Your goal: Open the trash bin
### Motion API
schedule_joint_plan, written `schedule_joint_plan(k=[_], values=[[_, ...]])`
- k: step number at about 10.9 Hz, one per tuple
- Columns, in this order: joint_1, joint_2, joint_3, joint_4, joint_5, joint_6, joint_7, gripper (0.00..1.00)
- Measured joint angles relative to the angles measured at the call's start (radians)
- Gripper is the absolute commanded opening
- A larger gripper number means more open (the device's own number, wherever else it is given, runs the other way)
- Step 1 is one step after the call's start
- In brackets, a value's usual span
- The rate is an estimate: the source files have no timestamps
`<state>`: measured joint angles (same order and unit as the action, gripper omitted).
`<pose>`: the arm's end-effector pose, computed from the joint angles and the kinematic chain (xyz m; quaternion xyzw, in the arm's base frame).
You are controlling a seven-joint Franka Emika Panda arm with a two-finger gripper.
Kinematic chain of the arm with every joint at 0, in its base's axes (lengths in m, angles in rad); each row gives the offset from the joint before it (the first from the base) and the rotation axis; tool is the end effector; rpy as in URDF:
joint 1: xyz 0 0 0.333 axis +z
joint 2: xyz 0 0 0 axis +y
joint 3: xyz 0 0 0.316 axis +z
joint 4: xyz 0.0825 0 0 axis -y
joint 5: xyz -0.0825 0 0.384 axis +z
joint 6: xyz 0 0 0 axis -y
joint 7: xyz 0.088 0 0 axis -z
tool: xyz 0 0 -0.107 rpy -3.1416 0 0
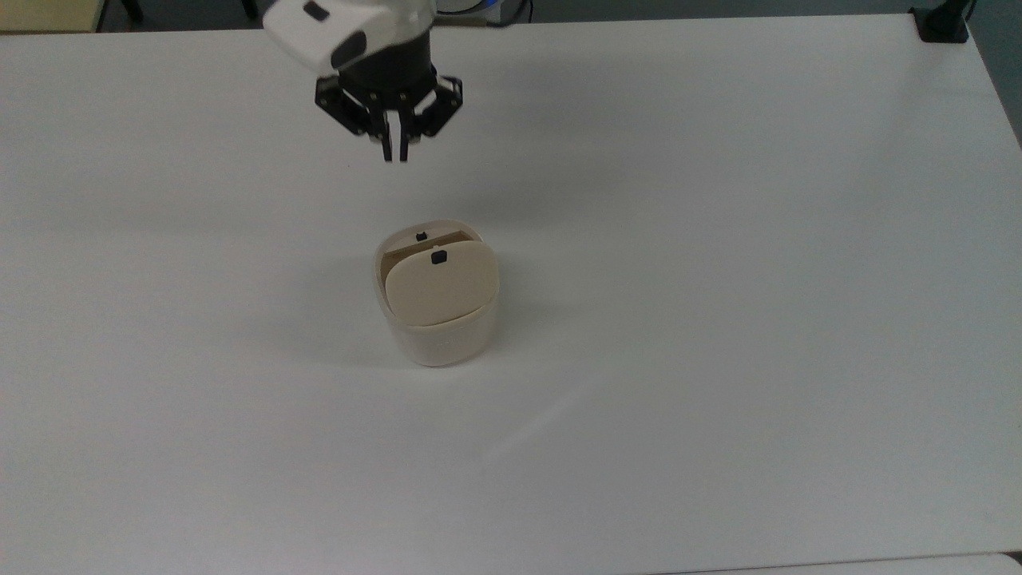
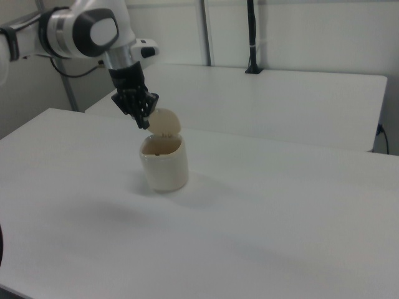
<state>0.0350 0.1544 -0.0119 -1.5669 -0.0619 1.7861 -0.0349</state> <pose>0.6169 0.0094 0.5556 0.9984 0.0347 0.0322 0.0315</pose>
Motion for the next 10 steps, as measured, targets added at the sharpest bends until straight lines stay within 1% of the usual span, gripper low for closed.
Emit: schedule_joint_plan(k=[1, 2, 3, 4, 6, 10], values=[[-0.005, -0.041, 0.0, -0.001, -0.002, -0.059, 0.0, 0.24], [-0.007, -0.071, 0.0, -0.003, -0.007, -0.096, 0.0, 0.47], [-0.009, -0.092, -0.001, -0.005, -0.014, -0.109, 0.0, 0.92], [-0.015, -0.107, -0.001, -0.006, -0.018, -0.115, 0.0, 1.0], [-0.028, -0.124, -0.001, -0.009, -0.019, -0.127, 0.0, 1.0], [-0.034, -0.125, -0.002, -0.012, -0.019, -0.127, 0.001, 1.0]])
